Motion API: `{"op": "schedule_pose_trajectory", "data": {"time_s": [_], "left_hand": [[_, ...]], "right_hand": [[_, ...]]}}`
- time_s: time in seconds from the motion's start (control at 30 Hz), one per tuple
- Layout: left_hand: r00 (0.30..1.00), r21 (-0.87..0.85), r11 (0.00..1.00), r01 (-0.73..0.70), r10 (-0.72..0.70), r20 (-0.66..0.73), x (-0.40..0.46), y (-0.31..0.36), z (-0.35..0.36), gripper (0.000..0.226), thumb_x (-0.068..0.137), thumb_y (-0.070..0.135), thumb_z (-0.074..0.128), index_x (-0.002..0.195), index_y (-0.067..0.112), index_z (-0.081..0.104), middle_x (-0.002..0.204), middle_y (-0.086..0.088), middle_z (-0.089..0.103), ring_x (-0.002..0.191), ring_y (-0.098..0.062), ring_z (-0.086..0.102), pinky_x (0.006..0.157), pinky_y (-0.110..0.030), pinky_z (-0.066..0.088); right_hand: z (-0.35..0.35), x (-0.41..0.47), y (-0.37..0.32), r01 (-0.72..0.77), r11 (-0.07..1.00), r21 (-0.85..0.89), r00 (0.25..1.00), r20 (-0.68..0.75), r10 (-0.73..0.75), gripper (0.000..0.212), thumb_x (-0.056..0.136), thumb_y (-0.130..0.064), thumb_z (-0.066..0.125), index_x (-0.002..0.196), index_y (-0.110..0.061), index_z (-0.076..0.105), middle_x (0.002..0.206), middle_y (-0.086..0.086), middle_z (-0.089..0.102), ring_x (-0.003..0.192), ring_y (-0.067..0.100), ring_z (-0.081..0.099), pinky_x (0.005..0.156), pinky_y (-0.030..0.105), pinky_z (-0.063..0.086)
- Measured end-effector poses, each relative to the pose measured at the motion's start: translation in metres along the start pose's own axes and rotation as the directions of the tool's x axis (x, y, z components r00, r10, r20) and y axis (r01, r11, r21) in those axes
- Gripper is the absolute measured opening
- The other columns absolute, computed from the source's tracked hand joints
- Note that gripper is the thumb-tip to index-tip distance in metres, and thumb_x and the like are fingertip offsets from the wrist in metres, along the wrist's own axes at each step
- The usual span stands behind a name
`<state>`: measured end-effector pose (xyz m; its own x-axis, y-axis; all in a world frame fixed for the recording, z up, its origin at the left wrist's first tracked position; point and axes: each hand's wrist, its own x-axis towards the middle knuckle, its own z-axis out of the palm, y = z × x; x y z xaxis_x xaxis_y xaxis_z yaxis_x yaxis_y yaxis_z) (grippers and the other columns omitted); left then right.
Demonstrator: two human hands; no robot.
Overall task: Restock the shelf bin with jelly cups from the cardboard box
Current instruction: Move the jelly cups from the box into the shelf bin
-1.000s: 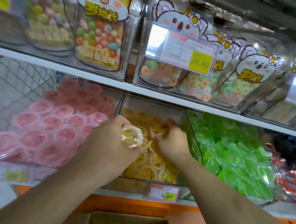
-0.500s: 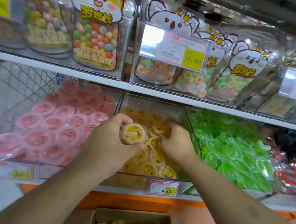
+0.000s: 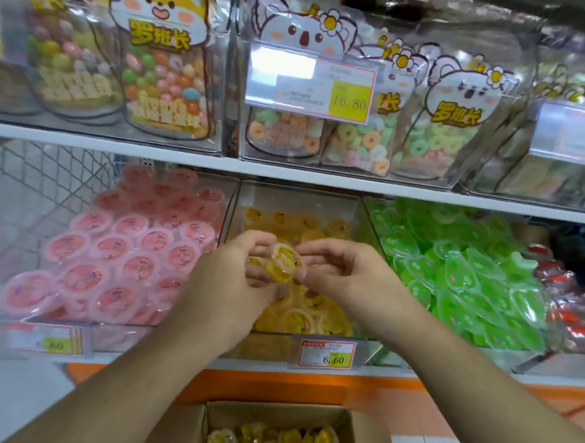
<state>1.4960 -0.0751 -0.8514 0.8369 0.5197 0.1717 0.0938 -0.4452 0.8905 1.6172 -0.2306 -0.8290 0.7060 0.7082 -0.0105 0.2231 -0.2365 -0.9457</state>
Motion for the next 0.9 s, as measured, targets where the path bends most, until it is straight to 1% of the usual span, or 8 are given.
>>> {"op": "schedule_pose_trajectory", "data": {"time_s": [0.17, 0.27, 0.33, 0.43, 0.53, 0.6, 0.7, 0.9], "left_hand": [[0.999, -0.015, 0.999, -0.045, 0.045, 0.0, -0.001, 0.001, 0.001, 0.044, 0.084, 0.008, 0.084, 0.114, 0.036, 0.066, 0.105, 0.02, 0.073, 0.088, -0.003, 0.074, 0.077, -0.036, 0.065], [0.999, -0.011, 0.999, -0.042, 0.042, 0.012, -0.001, 0.002, -0.001, 0.042, 0.085, 0.013, 0.084, 0.116, 0.035, 0.066, 0.106, 0.019, 0.073, 0.09, -0.001, 0.073, 0.078, -0.034, 0.064], [0.996, 0.098, 0.992, -0.085, 0.085, 0.002, -0.001, 0.002, -0.005, 0.044, 0.085, 0.02, 0.084, 0.121, 0.036, 0.065, 0.109, 0.022, 0.07, 0.097, 0.003, 0.069, 0.083, -0.023, 0.06], [0.98, 0.388, 0.909, -0.15, 0.189, -0.063, 0.001, 0.002, -0.019, 0.048, 0.087, 0.025, 0.079, 0.129, 0.037, 0.061, 0.125, 0.027, 0.057, 0.116, 0.004, 0.051, 0.09, -0.008, 0.039], [0.976, 0.515, 0.844, -0.149, 0.208, -0.059, 0.005, -0.008, -0.031, 0.056, 0.09, 0.025, 0.074, 0.142, 0.03, 0.054, 0.146, 0.017, 0.05, 0.138, -0.011, 0.042, 0.115, -0.033, 0.036], [0.984, 0.562, 0.815, -0.142, 0.179, -0.011, 0.006, -0.017, -0.035, 0.059, 0.092, 0.028, 0.071, 0.147, 0.027, 0.049, 0.153, 0.013, 0.045, 0.144, -0.015, 0.04, 0.119, -0.045, 0.035], [0.987, 0.567, 0.809, -0.155, 0.149, 0.056, 0.003, -0.025, -0.036, 0.061, 0.095, 0.034, 0.067, 0.152, 0.028, 0.046, 0.16, 0.015, 0.037, 0.149, -0.014, 0.034, 0.123, -0.039, 0.03], [0.989, 0.586, 0.797, -0.148, 0.132, 0.071, 0.005, -0.031, -0.034, 0.055, 0.097, 0.039, 0.061, 0.151, 0.034, 0.047, 0.163, 0.02, 0.023, 0.153, -0.012, 0.021, 0.126, -0.039, 0.02]], "right_hand": [[0.005, 0.0, -0.001, 0.003, 0.995, -0.101, 0.997, -0.074, -0.01, 0.033, 0.077, -0.026, 0.093, 0.105, -0.025, 0.074, 0.094, 0.001, 0.078, 0.084, 0.026, 0.076, 0.079, 0.037, 0.065], [0.008, 0.002, 0.003, 0.019, 0.996, -0.09, 0.996, -0.09, -0.027, 0.037, 0.075, -0.024, 0.094, 0.105, -0.024, 0.073, 0.091, 0.001, 0.078, 0.079, 0.016, 0.074, 0.074, 0.03, 0.063], [0.01, 0.006, 0.006, 0.054, 0.994, -0.095, 0.99, -0.128, -0.066, 0.04, 0.074, -0.022, 0.096, 0.106, -0.024, 0.071, 0.094, -0.001, 0.076, 0.081, 0.011, 0.071, 0.073, 0.025, 0.06], [0.013, 0.017, 0.01, 0.047, 0.956, -0.29, 0.969, -0.221, -0.114, 0.047, 0.072, -0.035, 0.095, 0.11, -0.032, 0.067, 0.1, -0.011, 0.072, 0.093, 0.005, 0.067, 0.079, 0.022, 0.056], [0.016, 0.039, 0.01, 0.002, 0.866, -0.501, 0.96, -0.241, -0.142, 0.056, 0.075, -0.044, 0.091, 0.123, -0.031, 0.064, 0.109, -0.019, 0.067, 0.104, 0.005, 0.063, 0.086, 0.025, 0.053], [0.02, 0.06, 0.014, 0.0, 0.796, -0.606, 0.963, -0.214, -0.163, 0.06, 0.079, -0.047, 0.087, 0.128, -0.025, 0.062, 0.117, -0.01, 0.069, 0.111, 0.015, 0.064, 0.085, 0.024, 0.048], [0.026, 0.087, 0.024, -0.008, 0.702, -0.712, 0.969, -0.18, -0.17, 0.055, 0.084, -0.048, 0.083, 0.128, -0.024, 0.061, 0.117, -0.001, 0.068, 0.113, 0.024, 0.063, 0.082, 0.027, 0.047], [0.032, 0.113, 0.048, -0.006, 0.584, -0.812, 0.968, -0.15, -0.199, 0.046, 0.084, -0.055, 0.078, 0.115, -0.023, 0.066, 0.111, 0.003, 0.069, 0.117, 0.027, 0.057, 0.093, 0.037, 0.052]]}}
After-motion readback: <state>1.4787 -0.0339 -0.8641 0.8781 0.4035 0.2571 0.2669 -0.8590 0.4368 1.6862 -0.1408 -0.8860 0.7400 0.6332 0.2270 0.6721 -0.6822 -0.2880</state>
